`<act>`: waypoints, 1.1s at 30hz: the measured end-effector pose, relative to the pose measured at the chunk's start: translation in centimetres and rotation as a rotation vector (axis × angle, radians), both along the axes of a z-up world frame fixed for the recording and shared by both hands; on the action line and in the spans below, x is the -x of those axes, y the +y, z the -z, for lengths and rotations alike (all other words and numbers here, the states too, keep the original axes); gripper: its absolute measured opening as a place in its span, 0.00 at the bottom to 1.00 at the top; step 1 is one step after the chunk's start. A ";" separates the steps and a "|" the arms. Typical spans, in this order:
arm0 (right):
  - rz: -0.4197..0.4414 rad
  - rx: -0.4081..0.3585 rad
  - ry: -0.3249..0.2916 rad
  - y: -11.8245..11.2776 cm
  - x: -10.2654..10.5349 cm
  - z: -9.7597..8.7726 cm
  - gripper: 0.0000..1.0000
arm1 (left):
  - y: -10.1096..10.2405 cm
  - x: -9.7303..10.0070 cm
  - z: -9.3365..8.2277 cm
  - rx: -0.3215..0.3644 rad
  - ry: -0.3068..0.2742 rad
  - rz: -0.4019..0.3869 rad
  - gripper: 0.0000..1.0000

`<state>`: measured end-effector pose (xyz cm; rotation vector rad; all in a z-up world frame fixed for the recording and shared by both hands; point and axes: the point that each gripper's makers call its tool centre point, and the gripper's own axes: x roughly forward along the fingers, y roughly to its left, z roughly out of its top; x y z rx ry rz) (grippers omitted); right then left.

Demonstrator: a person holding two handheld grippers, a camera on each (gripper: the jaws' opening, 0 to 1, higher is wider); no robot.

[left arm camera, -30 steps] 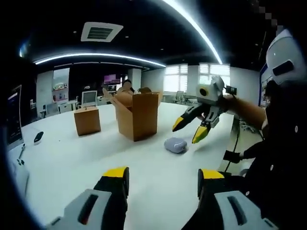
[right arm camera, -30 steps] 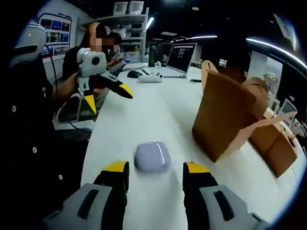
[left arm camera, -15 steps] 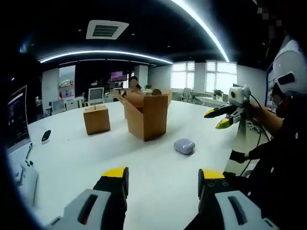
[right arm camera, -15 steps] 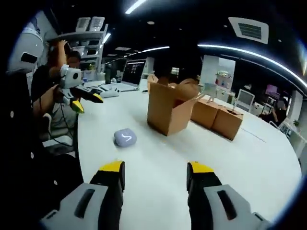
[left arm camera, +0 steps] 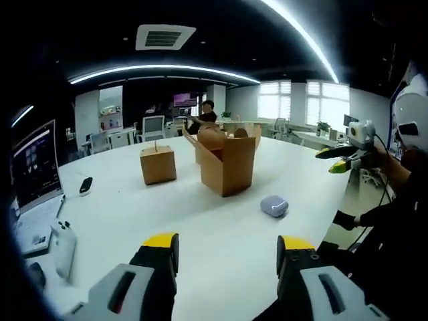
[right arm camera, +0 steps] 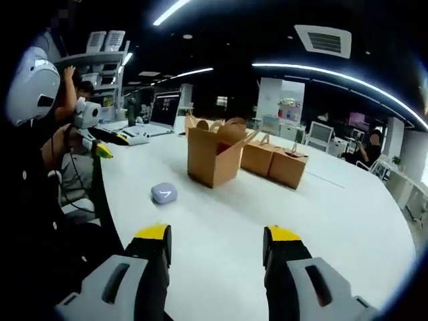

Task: Pick up one paper box from the group, open the paper box, and remove the item inside

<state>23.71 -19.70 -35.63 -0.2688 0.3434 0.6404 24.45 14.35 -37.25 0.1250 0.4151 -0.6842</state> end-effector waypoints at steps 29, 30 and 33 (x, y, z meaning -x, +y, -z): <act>-0.023 0.044 0.047 -0.7 -1.0 -2.7 0.58 | 1.5 -1.4 -4.1 -0.007 -0.025 -0.045 0.62; -0.022 0.044 0.047 -0.7 -1.1 -2.7 0.58 | 1.6 -1.4 -4.0 -0.007 -0.026 -0.047 0.62; -0.019 0.043 0.049 -0.7 -1.2 -2.7 0.58 | 1.9 -1.6 -3.9 -0.002 -0.023 -0.056 0.62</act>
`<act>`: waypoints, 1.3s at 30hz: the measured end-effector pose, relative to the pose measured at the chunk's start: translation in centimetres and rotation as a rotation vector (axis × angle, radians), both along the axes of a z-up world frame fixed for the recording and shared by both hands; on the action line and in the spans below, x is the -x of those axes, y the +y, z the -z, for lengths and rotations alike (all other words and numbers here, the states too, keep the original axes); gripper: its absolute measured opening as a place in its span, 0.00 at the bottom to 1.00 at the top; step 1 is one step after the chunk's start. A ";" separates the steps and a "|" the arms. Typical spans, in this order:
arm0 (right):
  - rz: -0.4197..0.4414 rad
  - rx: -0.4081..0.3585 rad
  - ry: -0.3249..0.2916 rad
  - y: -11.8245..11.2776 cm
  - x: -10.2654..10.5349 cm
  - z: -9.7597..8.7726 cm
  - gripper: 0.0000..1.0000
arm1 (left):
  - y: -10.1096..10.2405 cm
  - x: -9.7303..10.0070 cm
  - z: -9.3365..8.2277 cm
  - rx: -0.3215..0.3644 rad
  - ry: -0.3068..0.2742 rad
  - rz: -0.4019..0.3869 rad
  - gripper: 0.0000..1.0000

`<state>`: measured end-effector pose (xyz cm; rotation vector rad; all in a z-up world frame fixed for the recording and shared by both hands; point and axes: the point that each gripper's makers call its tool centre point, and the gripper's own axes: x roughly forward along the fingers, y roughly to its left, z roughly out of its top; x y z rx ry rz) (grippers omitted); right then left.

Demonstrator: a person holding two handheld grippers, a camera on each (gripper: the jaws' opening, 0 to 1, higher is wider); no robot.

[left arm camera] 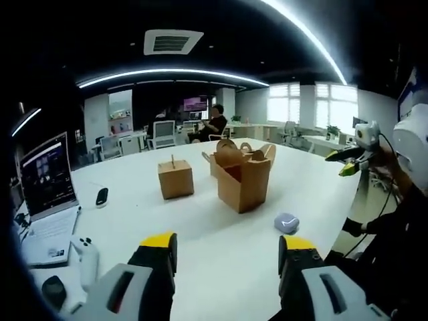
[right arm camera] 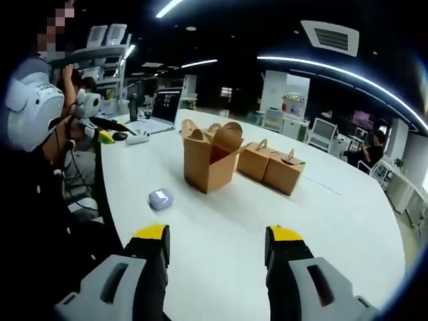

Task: Pick up one paper box from the group, open the paper box, and remove the item inside

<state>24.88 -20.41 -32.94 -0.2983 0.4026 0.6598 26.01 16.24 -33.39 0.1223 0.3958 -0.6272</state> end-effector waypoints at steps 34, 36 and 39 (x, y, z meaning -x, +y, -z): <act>0.028 -0.031 0.000 -0.5 0.9 -0.1 0.59 | -1.0 0.4 -0.3 0.026 -0.018 0.039 0.63; 0.027 -0.034 0.000 -0.4 0.8 -0.1 0.59 | -1.0 0.4 -0.3 0.027 -0.018 0.040 0.63; 0.026 -0.035 -0.002 -0.4 0.8 -0.1 0.59 | -1.0 0.5 -0.3 0.025 -0.021 0.040 0.63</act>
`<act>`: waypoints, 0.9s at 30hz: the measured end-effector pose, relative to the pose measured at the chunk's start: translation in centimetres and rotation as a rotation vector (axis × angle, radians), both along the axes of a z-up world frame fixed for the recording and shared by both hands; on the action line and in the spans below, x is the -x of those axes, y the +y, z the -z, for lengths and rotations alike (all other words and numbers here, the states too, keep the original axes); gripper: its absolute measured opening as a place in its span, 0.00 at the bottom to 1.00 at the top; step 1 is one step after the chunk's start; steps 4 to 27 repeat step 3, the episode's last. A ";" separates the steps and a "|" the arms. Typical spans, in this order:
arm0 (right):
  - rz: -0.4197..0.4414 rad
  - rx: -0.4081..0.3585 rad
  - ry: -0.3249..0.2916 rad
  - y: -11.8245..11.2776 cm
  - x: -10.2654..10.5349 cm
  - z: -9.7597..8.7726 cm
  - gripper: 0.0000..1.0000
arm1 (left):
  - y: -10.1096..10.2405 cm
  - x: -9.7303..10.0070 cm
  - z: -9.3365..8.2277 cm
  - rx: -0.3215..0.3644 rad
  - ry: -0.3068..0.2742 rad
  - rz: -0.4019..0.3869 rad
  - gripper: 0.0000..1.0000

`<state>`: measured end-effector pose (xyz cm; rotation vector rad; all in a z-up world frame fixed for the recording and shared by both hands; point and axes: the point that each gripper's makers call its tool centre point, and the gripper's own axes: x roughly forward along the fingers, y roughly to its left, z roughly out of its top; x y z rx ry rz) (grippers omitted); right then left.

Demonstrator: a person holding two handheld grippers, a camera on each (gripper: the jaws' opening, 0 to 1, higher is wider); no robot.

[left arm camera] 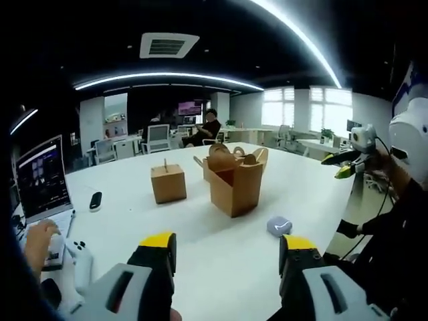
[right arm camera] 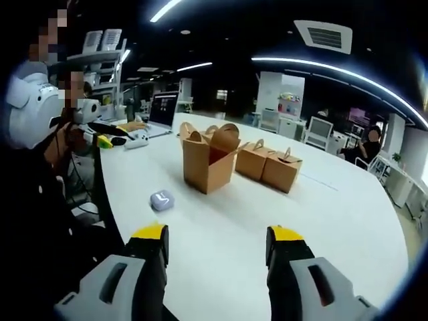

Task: Pick up one paper box from the group, open the paper box, and remove the item inside

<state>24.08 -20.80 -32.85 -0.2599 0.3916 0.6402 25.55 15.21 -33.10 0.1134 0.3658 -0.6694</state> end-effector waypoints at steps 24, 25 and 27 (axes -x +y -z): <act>0.000 -0.004 0.000 0.1 -0.1 0.0 0.59 | 0.1 0.0 0.0 0.004 0.000 -0.002 0.63; 0.000 -0.004 0.000 0.1 -0.1 0.0 0.59 | 0.1 0.0 0.0 0.004 0.000 -0.002 0.63; 0.000 -0.004 0.000 0.1 -0.1 0.0 0.59 | 0.1 0.0 0.0 0.004 0.000 -0.002 0.63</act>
